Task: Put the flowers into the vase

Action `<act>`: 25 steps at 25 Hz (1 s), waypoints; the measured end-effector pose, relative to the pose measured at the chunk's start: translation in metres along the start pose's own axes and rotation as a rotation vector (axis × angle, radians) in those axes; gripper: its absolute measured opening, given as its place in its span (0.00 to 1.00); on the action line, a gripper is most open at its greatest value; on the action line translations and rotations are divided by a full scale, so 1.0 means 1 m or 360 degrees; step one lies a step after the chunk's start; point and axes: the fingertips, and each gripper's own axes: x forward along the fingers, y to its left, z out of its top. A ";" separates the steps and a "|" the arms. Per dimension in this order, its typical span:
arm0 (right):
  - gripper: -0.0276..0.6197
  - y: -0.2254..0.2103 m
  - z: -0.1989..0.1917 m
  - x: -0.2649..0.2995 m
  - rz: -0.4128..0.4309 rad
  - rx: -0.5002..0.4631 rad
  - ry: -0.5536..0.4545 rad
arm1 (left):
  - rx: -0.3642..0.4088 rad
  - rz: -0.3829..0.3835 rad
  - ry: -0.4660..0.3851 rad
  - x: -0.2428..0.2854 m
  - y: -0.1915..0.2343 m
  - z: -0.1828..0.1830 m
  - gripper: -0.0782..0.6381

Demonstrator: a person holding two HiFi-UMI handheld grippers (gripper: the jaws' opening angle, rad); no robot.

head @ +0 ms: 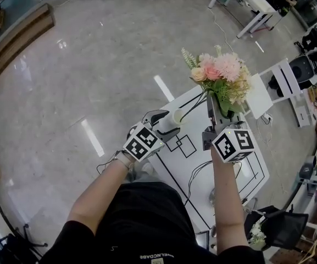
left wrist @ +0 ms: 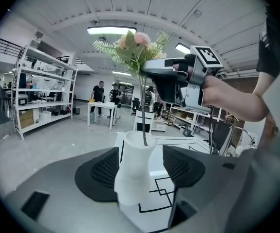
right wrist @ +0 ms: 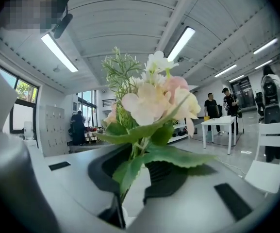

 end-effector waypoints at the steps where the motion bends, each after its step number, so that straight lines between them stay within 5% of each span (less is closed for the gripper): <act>1: 0.16 0.004 -0.006 0.000 0.0008 -0.0021 0.0005 | 0.0001 -0.0004 0.0000 0.000 -0.001 -0.002 0.48; 25: 0.17 0.027 -0.084 -0.012 0.0055 -0.0094 0.0251 | -0.0014 -0.0037 0.0026 0.001 -0.011 -0.006 0.48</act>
